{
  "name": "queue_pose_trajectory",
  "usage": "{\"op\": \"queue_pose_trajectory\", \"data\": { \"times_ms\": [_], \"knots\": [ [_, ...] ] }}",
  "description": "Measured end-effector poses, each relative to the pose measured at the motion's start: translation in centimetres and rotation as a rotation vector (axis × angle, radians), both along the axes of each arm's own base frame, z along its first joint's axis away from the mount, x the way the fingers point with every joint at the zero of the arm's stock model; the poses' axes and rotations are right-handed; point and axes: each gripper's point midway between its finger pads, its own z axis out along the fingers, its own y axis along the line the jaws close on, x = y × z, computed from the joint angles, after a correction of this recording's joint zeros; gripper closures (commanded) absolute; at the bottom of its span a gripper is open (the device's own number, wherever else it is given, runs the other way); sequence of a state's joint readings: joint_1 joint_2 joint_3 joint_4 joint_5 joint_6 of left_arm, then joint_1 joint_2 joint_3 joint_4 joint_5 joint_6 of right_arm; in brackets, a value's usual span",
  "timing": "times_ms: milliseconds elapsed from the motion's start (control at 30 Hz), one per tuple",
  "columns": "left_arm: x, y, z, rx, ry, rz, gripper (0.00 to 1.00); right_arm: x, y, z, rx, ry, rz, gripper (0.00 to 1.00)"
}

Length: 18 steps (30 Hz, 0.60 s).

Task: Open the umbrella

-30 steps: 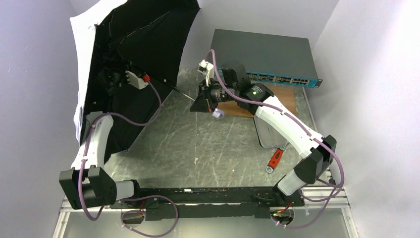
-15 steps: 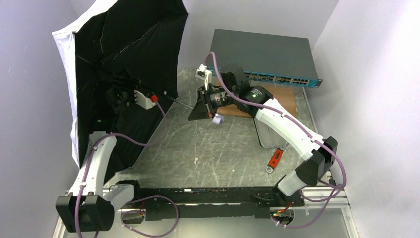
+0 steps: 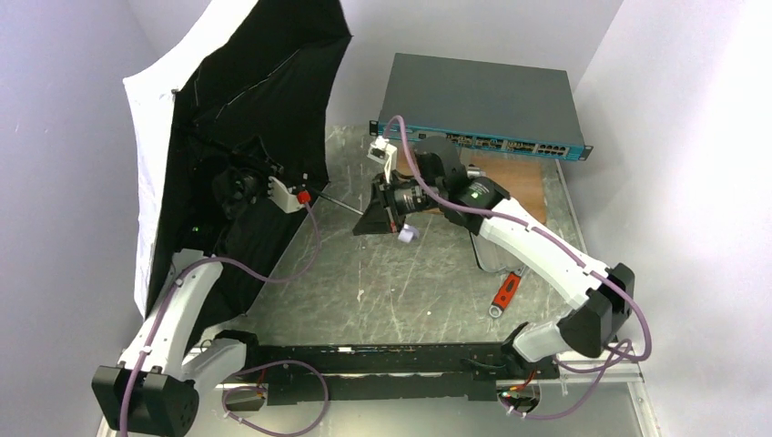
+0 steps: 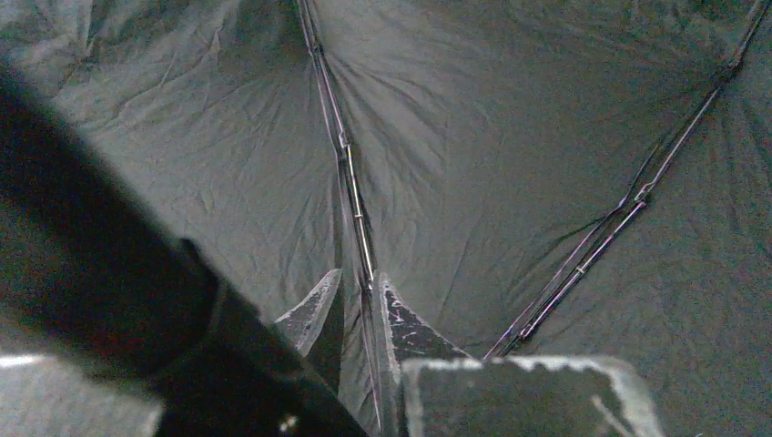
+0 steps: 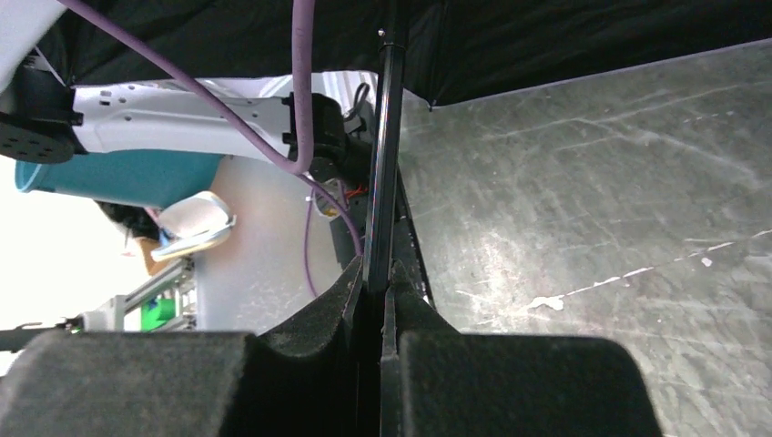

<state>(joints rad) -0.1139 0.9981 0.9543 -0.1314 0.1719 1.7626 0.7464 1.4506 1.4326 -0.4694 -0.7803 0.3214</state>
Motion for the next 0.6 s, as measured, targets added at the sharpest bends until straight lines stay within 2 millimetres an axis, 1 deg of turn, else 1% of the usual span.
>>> {"op": "queue_pose_trajectory", "data": {
  "times_ms": [67, 100, 167, 267, 400, 500, 567, 600],
  "knots": [
    [0.1, -0.8, 0.8, 0.018, -0.021, -0.030, 1.00, -0.2, -0.4, -0.2, 0.008, -0.026, -0.013, 0.62],
    [0.2, -1.0, 1.2, 0.028, -0.030, -0.039, 1.00, -0.3, -0.4, -0.1, 0.016, -0.044, -0.010, 0.51],
    [0.6, -1.3, 2.1, 0.045, -0.047, -0.055, 1.00, -0.4, -0.3, 0.6, 0.042, -0.088, 0.009, 0.39],
    [0.8, -1.5, 3.1, 0.076, -0.078, -0.067, 1.00, -0.3, -0.1, 1.1, 0.060, -0.146, 0.025, 0.32],
    [0.9, -1.6, 4.1, 0.103, -0.121, -0.069, 1.00, 0.2, -0.2, 1.0, 0.055, -0.182, 0.018, 0.19],
    [1.0, -1.4, 4.5, 0.108, -0.135, -0.060, 1.00, 1.1, -0.4, 1.1, 0.056, -0.197, -0.010, 0.16],
    [1.0, -1.3, 4.9, 0.113, -0.141, -0.059, 1.00, 2.0, -0.8, 1.5, 0.064, -0.208, -0.037, 0.16],
    [1.0, -1.2, 5.1, 0.114, -0.144, -0.059, 1.00, 2.9, -1.1, 1.9, 0.071, -0.216, -0.062, 0.16]
  ]
}}
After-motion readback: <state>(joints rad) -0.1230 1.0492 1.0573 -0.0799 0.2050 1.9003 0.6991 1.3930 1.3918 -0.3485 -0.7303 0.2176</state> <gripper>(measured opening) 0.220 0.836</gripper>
